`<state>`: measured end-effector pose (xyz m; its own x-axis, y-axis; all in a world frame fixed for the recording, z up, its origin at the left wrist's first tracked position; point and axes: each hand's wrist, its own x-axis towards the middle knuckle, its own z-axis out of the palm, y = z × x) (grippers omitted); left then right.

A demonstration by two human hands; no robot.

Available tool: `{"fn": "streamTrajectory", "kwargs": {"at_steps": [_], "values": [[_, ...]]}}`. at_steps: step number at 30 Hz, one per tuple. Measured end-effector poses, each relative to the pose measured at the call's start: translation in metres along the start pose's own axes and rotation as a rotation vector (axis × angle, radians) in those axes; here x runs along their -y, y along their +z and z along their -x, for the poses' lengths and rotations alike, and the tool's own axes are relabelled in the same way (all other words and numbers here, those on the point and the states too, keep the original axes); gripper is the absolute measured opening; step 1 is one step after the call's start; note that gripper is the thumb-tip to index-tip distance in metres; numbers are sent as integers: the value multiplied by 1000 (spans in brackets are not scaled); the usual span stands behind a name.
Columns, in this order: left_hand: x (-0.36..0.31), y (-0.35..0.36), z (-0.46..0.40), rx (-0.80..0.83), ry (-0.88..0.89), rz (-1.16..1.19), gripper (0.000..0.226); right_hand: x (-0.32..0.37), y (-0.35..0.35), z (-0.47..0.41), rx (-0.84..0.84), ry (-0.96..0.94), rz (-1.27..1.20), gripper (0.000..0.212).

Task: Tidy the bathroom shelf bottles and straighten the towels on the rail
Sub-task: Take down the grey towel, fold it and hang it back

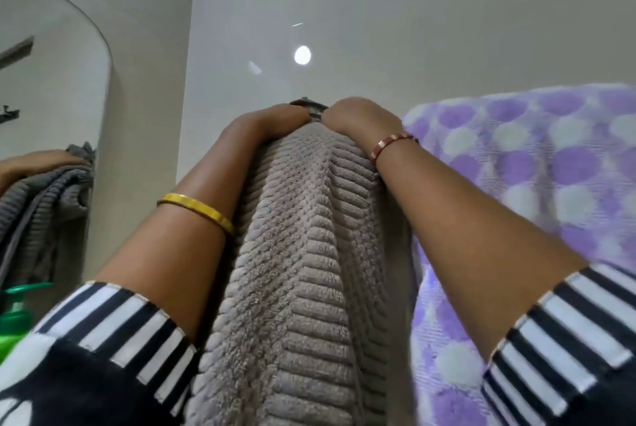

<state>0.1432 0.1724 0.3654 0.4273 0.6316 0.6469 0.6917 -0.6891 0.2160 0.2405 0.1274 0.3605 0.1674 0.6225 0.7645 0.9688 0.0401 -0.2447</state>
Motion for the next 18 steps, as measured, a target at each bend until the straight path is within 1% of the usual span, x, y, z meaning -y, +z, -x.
{"fn": "streamTrajectory", "kwargs": {"at_steps": [2, 3, 5, 7, 9, 10, 12, 13, 15, 17, 18], "values": [[3, 3, -2, -21, -1, 23, 30, -3, 1, 12, -218, 31, 8, 25], [3, 7, 2, -50, 9, 39, 26, -4, 2, 21, -292, 16, 21, 26], [0, 13, 9, -137, -27, 114, 20, -5, 7, 32, -395, -47, 35, 27], [3, 17, 17, -237, -50, 159, 26, -6, 15, 39, -523, -124, 13, 26], [8, 22, 24, -307, -37, 163, 29, -12, 23, 52, -643, -174, -88, 23], [10, 24, 28, -333, -32, 161, 29, -16, 29, 61, -715, -228, -189, 27], [10, 27, 35, -367, -33, 150, 34, -19, 43, 88, -820, -285, -389, 44], [9, 29, 39, -384, -42, 139, 36, -22, 52, 102, -809, -264, -474, 51], [6, 30, 44, -443, -19, 138, 36, -39, 79, 120, -730, -159, -632, 55], [3, 30, 48, -504, 38, 169, 32, -56, 95, 123, -596, -34, -837, 53], [1, 30, 50, -522, 73, 189, 29, -62, 95, 122, -512, -16, -904, 51]]}}
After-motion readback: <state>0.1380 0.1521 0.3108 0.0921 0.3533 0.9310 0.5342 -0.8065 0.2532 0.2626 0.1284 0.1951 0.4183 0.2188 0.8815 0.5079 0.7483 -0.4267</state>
